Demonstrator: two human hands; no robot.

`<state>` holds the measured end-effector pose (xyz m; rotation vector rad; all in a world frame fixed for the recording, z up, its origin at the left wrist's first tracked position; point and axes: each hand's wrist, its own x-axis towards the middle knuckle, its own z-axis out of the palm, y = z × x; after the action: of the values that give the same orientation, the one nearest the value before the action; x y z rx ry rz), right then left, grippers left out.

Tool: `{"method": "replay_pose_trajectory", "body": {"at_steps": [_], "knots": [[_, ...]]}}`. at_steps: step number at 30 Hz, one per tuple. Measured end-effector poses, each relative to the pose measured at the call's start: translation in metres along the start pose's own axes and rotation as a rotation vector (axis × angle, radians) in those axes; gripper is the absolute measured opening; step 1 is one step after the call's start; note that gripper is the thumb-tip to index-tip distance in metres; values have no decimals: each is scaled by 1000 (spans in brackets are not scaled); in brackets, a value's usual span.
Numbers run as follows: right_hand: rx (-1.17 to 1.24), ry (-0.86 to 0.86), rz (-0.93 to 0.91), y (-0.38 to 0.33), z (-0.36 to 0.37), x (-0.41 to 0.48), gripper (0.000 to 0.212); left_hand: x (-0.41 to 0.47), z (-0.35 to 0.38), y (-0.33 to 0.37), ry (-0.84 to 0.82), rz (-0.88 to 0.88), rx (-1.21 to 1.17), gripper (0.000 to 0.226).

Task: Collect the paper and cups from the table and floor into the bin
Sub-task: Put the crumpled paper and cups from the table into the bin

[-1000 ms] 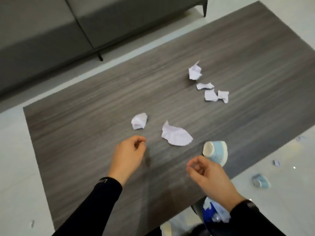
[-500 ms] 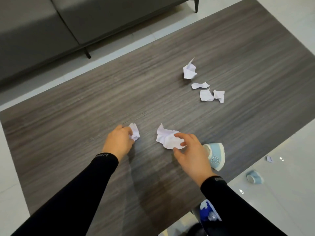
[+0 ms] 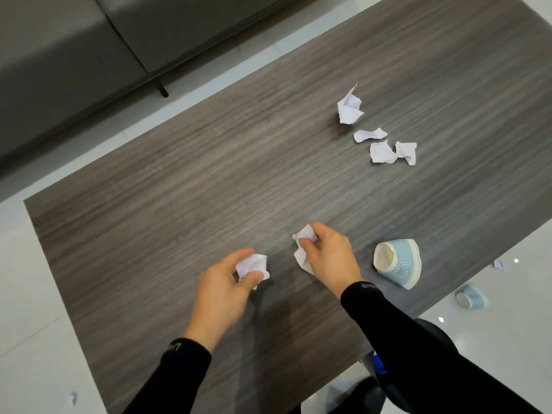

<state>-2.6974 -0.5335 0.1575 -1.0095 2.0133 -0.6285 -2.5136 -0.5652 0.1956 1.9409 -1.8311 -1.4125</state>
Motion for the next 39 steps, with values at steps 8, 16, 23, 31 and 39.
{"method": "replay_pose_trajectory", "body": {"at_steps": [8,16,23,31,39], "knots": [[574,88,241,11,-28,-48,17,-26,26,20,-3,95,-4,8],[747,354,336,64,-88,-112,8,-66,92,62,-162,162,-54,30],[625,486,752,185,-127,-192,9,-121,194,72,-380,131,160,31],[694,396,965,284,-121,-235,29,-140,293,45,-486,54,438,33],[907,200,970,292,-140,-231,43,-143,310,39,-690,-85,583,60]]}}
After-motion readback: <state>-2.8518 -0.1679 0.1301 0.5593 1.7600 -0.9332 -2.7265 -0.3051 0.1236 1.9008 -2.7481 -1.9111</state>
